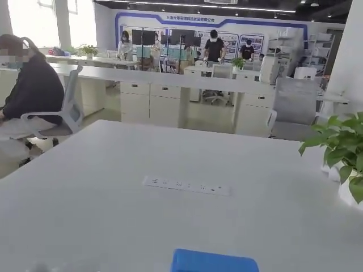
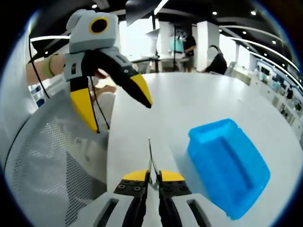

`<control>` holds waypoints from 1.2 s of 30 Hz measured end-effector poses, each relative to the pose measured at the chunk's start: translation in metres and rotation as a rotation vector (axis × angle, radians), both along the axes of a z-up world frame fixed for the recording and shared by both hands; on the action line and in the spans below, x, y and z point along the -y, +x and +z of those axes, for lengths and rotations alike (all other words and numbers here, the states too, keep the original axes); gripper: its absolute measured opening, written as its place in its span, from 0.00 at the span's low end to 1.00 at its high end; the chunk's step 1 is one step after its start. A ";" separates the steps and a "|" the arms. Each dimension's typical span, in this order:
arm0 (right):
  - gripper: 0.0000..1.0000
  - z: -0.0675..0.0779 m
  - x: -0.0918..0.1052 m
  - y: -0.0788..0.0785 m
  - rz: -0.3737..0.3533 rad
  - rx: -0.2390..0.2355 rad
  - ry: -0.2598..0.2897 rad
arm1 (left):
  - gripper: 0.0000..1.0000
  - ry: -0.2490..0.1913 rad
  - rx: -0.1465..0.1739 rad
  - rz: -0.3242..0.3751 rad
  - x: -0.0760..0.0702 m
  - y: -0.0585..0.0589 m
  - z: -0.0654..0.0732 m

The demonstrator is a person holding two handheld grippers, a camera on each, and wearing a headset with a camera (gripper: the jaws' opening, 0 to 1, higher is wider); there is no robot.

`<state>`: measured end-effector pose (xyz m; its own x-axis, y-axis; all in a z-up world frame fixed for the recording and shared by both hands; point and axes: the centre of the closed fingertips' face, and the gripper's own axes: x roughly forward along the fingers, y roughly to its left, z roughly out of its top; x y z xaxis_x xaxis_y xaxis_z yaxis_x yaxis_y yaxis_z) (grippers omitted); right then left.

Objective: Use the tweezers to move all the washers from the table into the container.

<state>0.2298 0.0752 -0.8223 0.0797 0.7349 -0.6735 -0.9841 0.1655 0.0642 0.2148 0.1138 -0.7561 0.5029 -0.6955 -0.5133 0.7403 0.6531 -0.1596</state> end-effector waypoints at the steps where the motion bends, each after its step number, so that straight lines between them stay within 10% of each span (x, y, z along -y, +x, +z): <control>1: 0.05 0.000 0.000 0.000 -0.003 0.000 0.000 | 0.47 -0.006 0.006 0.023 -0.002 -0.001 -0.001; 11: 0.04 0.000 0.001 -0.001 -0.027 0.018 -0.008 | 0.72 -0.188 0.126 0.327 -0.020 0.007 0.016; 19: 0.04 0.000 0.004 0.005 -0.107 -0.018 0.022 | 0.99 -0.165 0.210 0.392 -0.023 0.019 0.018; 29: 0.04 0.011 0.012 0.013 -0.248 -0.072 0.092 | 0.99 -0.067 0.297 0.339 -0.013 0.019 0.019; 36: 0.04 0.036 0.026 0.027 -0.322 -0.090 0.132 | 0.99 -0.097 0.341 0.328 -0.007 0.020 0.029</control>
<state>0.2572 0.0496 -0.7861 0.2663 0.7625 -0.5896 -0.8723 0.4509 0.1891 0.2344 0.1212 -0.7269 0.8323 -0.5080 -0.2219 0.5180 0.8552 -0.0151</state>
